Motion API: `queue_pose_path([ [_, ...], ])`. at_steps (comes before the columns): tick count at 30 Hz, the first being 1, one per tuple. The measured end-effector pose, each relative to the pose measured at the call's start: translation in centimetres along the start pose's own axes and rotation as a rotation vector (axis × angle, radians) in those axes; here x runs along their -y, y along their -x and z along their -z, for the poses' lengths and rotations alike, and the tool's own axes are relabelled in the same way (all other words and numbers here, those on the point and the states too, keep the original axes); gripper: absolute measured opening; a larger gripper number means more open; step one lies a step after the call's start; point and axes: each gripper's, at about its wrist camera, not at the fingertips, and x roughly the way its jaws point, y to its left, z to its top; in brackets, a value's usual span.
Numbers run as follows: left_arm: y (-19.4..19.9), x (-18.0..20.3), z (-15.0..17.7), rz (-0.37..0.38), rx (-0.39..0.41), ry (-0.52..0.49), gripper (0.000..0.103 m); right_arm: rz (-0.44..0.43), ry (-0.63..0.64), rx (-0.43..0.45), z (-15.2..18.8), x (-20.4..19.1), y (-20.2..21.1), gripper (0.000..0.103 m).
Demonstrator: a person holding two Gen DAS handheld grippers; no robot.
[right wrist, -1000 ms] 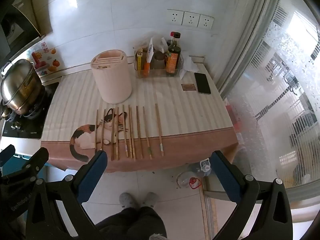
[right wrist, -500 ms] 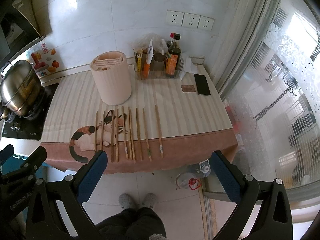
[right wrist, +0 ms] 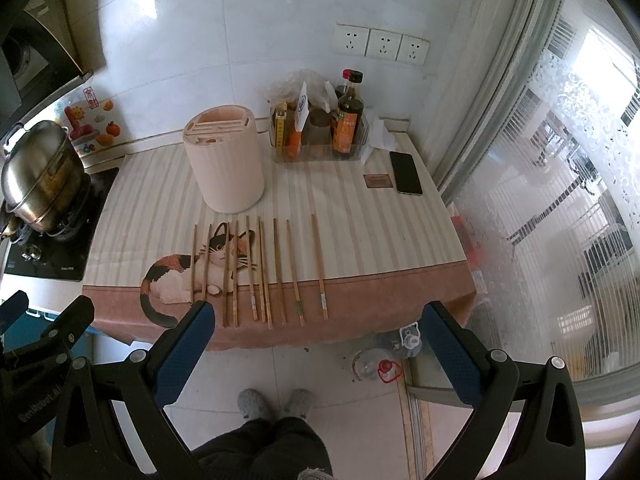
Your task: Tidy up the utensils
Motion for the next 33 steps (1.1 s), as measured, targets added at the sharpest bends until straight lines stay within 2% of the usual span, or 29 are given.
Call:
queue_pose_path([
  [33,0.57,-0.20,-0.01,0.008,0.009,0.012,0.103,0.001,0.003,0.015,0.31,-0.25,0.70,0.103],
])
